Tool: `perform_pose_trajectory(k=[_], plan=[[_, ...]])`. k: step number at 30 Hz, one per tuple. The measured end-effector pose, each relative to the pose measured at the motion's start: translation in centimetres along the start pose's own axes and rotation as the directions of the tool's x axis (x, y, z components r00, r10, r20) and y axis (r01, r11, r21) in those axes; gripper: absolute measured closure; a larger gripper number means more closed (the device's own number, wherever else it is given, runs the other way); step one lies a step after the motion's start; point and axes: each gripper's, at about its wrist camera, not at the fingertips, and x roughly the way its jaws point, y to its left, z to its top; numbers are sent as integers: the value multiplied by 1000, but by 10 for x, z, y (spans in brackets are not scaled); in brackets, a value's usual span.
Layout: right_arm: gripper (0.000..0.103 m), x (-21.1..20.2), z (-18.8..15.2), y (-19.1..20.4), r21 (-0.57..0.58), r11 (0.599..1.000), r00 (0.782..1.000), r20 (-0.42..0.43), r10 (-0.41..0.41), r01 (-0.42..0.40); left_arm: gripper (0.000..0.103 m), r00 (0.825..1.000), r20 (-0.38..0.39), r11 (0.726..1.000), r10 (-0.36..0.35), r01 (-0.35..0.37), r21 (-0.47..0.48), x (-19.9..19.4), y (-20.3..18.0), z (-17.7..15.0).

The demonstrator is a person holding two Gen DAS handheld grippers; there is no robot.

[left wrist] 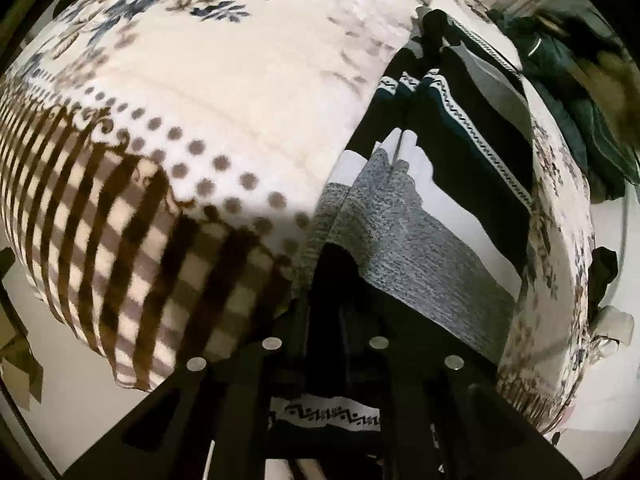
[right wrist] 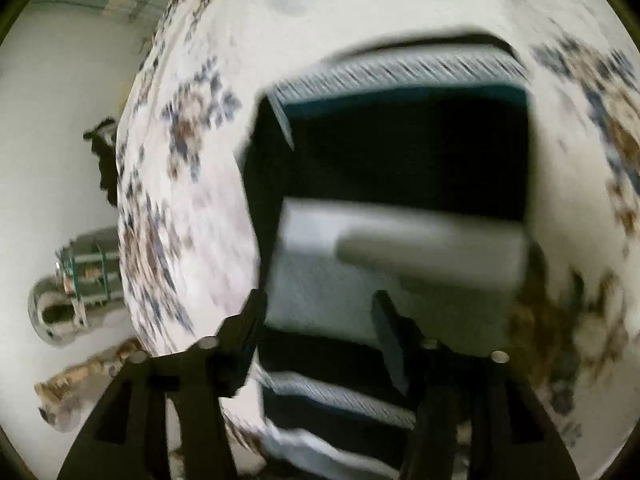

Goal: Fold small clothes

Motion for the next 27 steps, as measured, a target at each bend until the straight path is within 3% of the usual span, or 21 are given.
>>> perform_pose_trajectory(k=[4,6,7,8,9,16,19,22,25,27], plan=[[42,50,43,44,-28,994,994,-4,-105,105,94,1000,-6,1000,-24,24,-12,-5,6,3],[43,79,60,59,-73,975,977,-25,-213,211,94,999,-13,999,-43,43,-8,-6,7,5],[52,87,62,65,-82,966,969,-7,-247,245,94,999,-16,999,-46,46,-1,-6,7,5],[85,88,65,70,-89,950,954,33,-298,300,95,998,-20,999,-54,54,4,-5,7,5],[92,87,67,73,-84,940,944,60,-325,329,95,997,-27,998,-66,67,5,-5,7,6],[97,87,82,98,-37,920,917,102,-384,390,95,992,-19,992,-122,121,-21,-16,18,10],[97,93,85,110,-1,922,918,102,-384,386,95,991,-21,991,-129,129,-26,-15,23,13],[97,107,80,117,-37,913,910,100,-402,407,95,990,-36,990,-140,139,-27,-11,29,13],[93,119,81,106,-47,950,951,-3,-308,308,91,980,-87,984,-178,175,-43,0,37,15],[88,101,75,94,-8,983,983,-27,-183,183,85,972,-112,978,-205,200,-54,1,42,19]])
